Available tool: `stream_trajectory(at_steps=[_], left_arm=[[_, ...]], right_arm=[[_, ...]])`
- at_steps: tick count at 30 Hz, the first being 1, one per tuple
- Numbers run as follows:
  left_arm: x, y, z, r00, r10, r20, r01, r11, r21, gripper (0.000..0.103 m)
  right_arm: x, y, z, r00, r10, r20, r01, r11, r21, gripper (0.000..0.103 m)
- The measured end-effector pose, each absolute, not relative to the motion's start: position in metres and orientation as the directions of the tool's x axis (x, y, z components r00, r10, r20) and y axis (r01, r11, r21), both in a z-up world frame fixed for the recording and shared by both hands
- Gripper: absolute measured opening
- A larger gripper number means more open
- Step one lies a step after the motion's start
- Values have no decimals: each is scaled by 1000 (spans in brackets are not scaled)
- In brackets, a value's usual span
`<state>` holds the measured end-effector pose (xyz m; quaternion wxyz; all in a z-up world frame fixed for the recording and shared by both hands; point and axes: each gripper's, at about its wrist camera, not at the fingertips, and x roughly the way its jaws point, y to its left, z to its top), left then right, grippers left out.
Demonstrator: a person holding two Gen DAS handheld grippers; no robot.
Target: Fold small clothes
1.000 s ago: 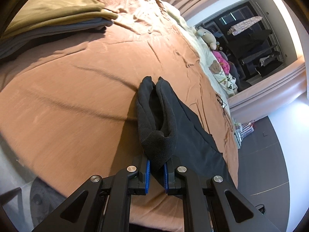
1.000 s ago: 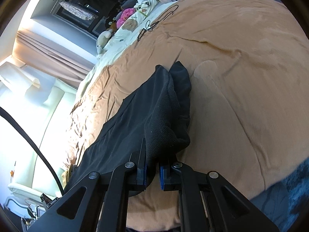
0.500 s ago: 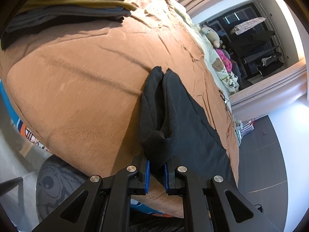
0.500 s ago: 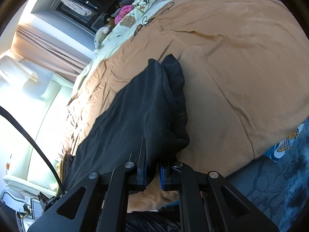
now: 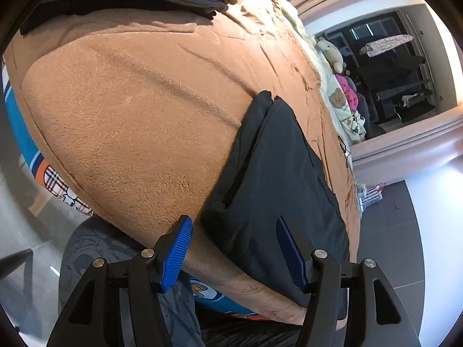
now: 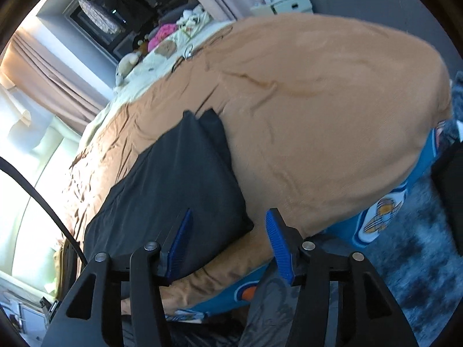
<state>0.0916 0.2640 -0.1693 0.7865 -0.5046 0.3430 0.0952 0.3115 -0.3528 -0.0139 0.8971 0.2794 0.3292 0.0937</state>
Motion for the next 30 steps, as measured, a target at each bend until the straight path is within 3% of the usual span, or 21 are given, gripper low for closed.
stream_trajectory(at_steps=[14,25,30], left_arm=[[101,267,-180,766,-244,-595,-448,461,-766,65],[112,271,-184,794,-296,-531,-357,482,-801,64],[108,270,-187,789,-277,-548,-362,512,-779,40]], right_arm=[[303,-222,16,709,464,-531,-277,876,395,51],[337,-133,9,590,529,-610,-435,845,312,51],[378,-88,6,562,529,-636,-499,830,249,51]])
